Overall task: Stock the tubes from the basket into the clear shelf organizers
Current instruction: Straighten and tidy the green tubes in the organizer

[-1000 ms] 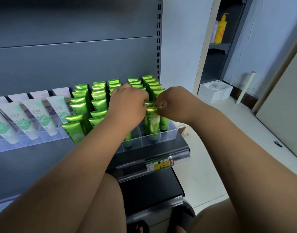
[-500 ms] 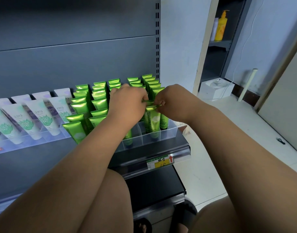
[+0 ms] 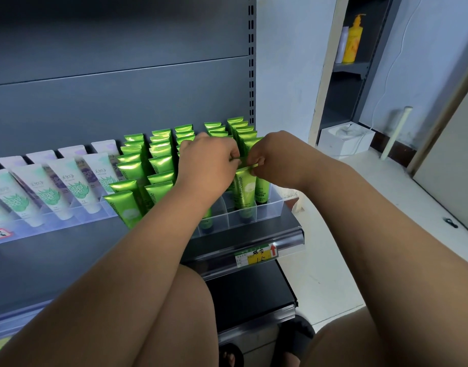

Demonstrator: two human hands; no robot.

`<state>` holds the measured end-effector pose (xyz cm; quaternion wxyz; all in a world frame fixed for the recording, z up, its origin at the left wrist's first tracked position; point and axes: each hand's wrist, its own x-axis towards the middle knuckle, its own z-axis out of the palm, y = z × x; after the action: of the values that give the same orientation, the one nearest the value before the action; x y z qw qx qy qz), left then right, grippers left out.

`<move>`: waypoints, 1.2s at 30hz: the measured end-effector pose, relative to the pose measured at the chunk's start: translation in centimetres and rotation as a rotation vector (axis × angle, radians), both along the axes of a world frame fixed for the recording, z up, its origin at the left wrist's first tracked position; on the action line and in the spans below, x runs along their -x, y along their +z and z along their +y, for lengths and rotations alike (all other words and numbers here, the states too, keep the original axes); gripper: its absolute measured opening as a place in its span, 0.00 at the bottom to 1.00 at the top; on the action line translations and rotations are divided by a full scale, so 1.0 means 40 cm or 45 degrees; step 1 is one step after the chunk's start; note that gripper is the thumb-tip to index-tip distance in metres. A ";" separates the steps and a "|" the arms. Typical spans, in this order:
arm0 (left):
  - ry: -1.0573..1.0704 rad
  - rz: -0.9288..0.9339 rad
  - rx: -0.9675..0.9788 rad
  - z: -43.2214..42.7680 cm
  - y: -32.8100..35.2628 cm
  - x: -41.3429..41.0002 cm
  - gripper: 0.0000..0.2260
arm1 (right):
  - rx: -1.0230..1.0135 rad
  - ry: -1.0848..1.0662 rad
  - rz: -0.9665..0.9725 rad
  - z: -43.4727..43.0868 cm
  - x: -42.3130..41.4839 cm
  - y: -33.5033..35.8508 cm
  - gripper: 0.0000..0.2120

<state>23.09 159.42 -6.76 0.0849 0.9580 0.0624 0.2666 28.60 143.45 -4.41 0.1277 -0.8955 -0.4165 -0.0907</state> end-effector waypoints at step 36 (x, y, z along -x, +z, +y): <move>-0.020 -0.008 0.020 0.015 -0.005 0.008 0.06 | -0.002 -0.046 0.027 0.016 -0.008 0.002 0.11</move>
<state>22.79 160.04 -6.95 0.0947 0.9569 0.0567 0.2685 28.91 144.09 -4.32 0.1311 -0.9037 -0.3988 -0.0837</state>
